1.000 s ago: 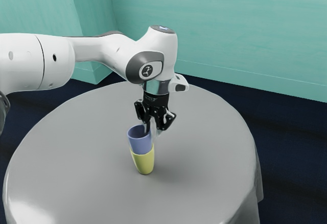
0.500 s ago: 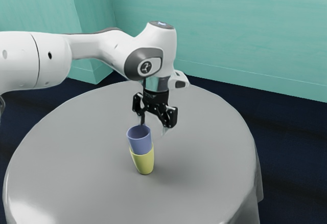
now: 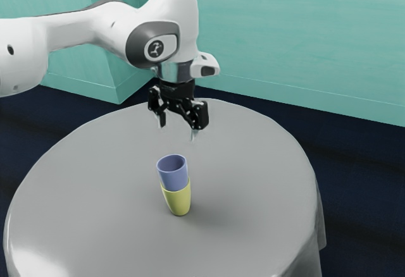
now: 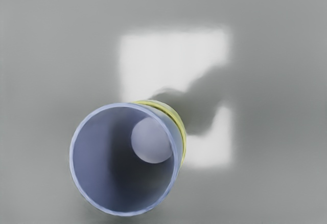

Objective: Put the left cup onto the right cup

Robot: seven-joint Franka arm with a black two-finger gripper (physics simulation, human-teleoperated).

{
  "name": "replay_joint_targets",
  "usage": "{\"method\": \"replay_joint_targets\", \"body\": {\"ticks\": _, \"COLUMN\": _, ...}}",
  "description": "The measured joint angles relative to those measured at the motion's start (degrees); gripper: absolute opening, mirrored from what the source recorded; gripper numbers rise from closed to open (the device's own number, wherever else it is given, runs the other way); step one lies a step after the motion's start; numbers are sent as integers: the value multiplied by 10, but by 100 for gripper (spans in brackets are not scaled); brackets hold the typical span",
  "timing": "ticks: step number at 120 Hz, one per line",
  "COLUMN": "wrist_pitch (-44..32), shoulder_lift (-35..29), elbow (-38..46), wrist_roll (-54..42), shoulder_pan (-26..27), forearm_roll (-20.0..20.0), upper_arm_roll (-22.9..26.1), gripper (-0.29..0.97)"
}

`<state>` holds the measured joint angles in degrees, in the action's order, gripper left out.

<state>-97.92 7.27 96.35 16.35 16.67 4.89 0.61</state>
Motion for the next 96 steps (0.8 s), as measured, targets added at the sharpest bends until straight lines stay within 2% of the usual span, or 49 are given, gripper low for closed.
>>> {"method": "replay_joint_targets", "body": {"ticks": 46, "wrist_pitch": 59, "shoulder_lift": -60, "elbow": 0, "wrist_roll": -21, "shoulder_pan": -6, "forearm_roll": 0, "upper_arm_roll": -16, "gripper": 68}}
{"method": "replay_joint_targets", "body": {"ticks": 96, "wrist_pitch": 99, "shoulder_lift": -80, "elbow": -1, "wrist_roll": -52, "shoulder_pan": -32, "forearm_roll": -16, "upper_arm_roll": -33, "gripper": 68}}
